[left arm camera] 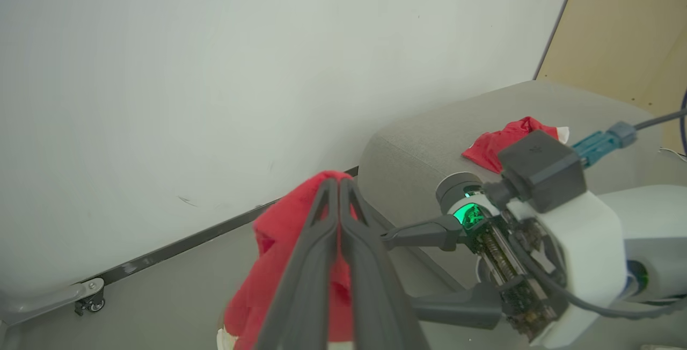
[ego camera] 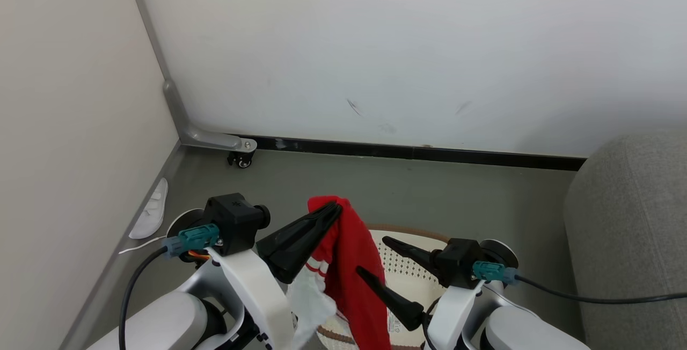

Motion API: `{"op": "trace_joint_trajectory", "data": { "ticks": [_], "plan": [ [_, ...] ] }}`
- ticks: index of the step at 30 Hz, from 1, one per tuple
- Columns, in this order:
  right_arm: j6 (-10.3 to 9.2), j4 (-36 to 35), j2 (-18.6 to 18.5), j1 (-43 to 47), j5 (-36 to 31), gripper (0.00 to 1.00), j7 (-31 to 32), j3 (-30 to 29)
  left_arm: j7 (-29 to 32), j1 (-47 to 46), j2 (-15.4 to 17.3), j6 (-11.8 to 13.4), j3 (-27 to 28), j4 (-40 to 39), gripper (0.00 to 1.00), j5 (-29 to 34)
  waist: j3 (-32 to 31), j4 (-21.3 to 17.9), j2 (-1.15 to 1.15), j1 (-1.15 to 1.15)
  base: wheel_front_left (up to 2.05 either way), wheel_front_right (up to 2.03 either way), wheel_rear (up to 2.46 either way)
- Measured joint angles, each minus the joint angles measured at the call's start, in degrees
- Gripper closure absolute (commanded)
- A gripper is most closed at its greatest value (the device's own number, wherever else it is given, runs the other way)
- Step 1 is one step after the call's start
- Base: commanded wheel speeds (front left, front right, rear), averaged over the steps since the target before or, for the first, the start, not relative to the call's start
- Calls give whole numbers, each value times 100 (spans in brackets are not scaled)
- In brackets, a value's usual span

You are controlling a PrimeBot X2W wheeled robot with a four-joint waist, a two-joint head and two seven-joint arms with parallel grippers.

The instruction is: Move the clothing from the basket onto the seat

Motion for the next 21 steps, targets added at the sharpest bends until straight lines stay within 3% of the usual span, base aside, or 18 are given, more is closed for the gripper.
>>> {"op": "trace_joint_trajectory", "data": {
  "ticks": [10, 21],
  "plan": [
    [0, -74, -127, -9, -4, 0, 0, -2, 0, -4, 5, -23, -8, -13, 100, 0, 56, -93, 0, 0, 0, 0, 0],
    [0, -169, -167, -22, -4, 0, 0, 10, 1, -39, -70, -431, -213, -208, 100, -148, 75, -169, 0, 0, 0, 0, 0]
  ]
}}
